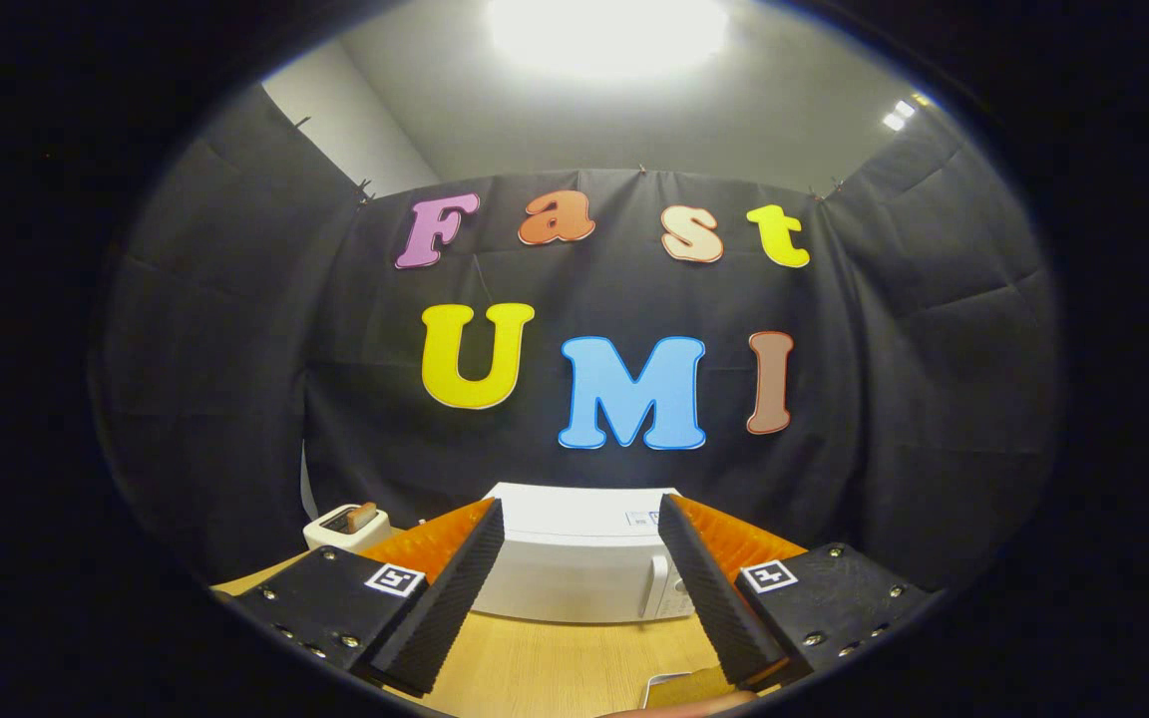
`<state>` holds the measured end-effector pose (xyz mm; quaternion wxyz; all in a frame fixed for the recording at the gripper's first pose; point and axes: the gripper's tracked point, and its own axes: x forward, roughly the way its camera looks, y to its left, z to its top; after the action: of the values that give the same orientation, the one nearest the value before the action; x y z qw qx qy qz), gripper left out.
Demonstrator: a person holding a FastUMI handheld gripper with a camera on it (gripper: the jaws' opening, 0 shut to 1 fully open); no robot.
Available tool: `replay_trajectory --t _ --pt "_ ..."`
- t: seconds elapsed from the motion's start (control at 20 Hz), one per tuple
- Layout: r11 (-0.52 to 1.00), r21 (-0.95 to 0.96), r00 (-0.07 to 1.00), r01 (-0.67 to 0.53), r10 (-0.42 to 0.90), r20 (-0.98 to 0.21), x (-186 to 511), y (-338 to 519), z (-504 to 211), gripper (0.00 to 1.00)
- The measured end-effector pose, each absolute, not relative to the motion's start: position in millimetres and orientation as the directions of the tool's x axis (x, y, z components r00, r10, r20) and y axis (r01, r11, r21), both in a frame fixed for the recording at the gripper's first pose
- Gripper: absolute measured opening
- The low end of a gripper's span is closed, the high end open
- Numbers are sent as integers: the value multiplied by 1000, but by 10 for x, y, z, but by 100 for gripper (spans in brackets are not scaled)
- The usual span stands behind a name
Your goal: Open the microwave, put the food inside, and close the microwave door.
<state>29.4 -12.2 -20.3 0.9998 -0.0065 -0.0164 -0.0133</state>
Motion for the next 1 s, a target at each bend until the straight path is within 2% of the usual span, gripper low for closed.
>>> replay_trajectory --t 0.45,1.0 --pt "999 7 999 48 -49 24 822 -367 -575 99" --pt "991 28 989 129 -126 -75 1885 -937 -1652 99"
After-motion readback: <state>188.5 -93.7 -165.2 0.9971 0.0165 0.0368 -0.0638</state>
